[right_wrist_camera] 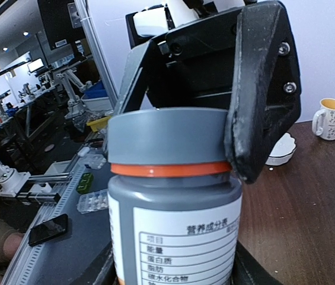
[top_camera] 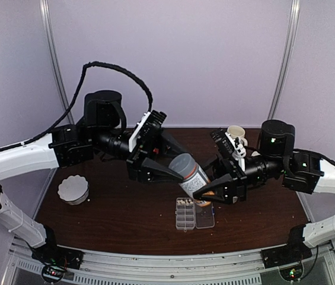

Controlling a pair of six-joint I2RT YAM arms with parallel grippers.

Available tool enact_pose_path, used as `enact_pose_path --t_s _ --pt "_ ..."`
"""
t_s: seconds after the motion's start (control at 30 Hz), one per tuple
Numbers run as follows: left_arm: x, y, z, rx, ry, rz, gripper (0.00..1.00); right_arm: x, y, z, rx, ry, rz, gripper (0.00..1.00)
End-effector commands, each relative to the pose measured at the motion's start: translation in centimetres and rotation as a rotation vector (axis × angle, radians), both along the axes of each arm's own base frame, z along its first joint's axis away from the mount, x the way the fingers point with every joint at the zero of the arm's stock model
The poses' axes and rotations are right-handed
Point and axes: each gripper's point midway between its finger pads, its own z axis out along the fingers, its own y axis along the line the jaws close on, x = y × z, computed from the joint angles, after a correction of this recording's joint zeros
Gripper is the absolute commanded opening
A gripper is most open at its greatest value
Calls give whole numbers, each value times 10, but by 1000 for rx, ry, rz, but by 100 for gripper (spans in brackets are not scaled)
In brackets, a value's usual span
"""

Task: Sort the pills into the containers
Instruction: Screw the lid of the pill bottle onto the pill bottle.

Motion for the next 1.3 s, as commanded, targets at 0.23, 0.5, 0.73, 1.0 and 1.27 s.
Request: enact_pose_path --t_s 0.23,0.5,0.73,1.0,1.27 --pt "-35 8 -58 82 -88 -375 12 -30 -18 110 344 -94 179 0" --pt "-8 9 -54 87 -109 -290 97 -5 -10 83 224 -104 54 0" --pt "18 25 -33 37 -135 -116 98 17 -9 38 65 -110 -29 0" --pt "55 34 -6 24 -12 231 97 45 -16 8 -64 -214 -188 0" --pt "102 71 -29 120 332 698 98 104 -35 -1 -147 -419 -521 0"
